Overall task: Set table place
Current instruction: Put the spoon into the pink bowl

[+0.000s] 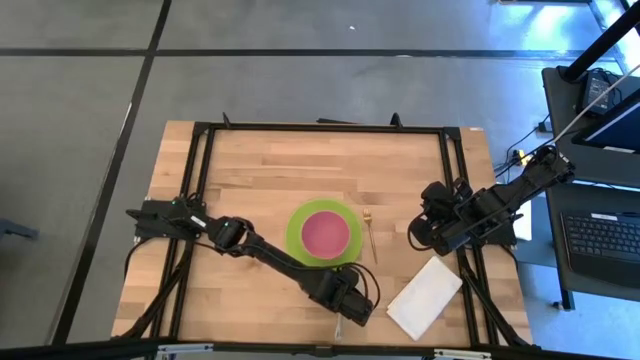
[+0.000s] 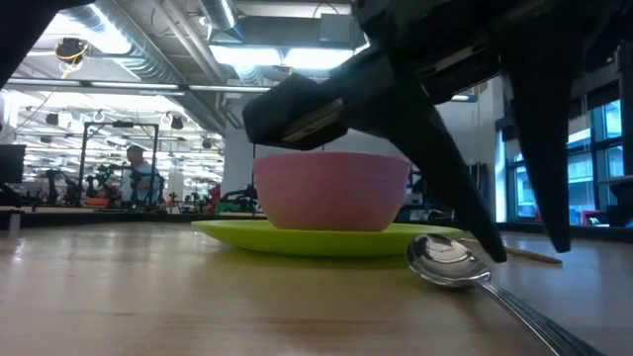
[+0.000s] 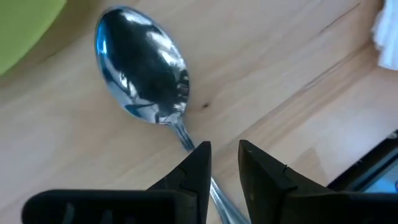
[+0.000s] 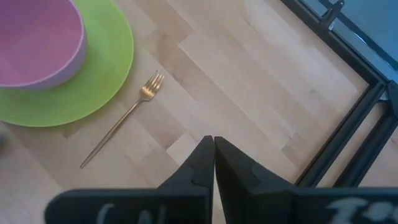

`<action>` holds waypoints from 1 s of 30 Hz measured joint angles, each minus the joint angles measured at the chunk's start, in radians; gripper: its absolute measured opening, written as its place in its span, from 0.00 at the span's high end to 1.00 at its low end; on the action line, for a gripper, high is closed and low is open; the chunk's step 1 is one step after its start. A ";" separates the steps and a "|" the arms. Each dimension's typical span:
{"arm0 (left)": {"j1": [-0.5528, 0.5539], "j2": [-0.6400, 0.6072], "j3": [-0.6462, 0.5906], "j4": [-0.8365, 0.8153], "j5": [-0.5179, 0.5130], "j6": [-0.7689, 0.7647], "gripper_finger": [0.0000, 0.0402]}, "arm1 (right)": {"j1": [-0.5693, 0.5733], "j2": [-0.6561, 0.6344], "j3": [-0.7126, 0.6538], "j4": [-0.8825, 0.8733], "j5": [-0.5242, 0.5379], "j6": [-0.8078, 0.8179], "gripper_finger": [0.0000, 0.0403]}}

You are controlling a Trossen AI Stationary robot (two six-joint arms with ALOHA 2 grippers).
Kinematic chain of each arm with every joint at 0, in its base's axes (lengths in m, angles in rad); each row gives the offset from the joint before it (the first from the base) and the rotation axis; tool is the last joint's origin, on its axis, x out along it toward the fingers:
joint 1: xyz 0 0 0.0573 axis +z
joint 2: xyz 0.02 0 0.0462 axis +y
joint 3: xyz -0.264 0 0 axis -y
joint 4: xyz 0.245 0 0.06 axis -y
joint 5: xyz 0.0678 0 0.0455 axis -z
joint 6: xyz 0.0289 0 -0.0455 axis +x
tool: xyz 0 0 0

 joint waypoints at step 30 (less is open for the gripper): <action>-0.037 -0.002 0.002 -0.041 -0.051 -0.151 0.82 | 0.000 0.000 0.000 0.000 0.022 -0.005 0.96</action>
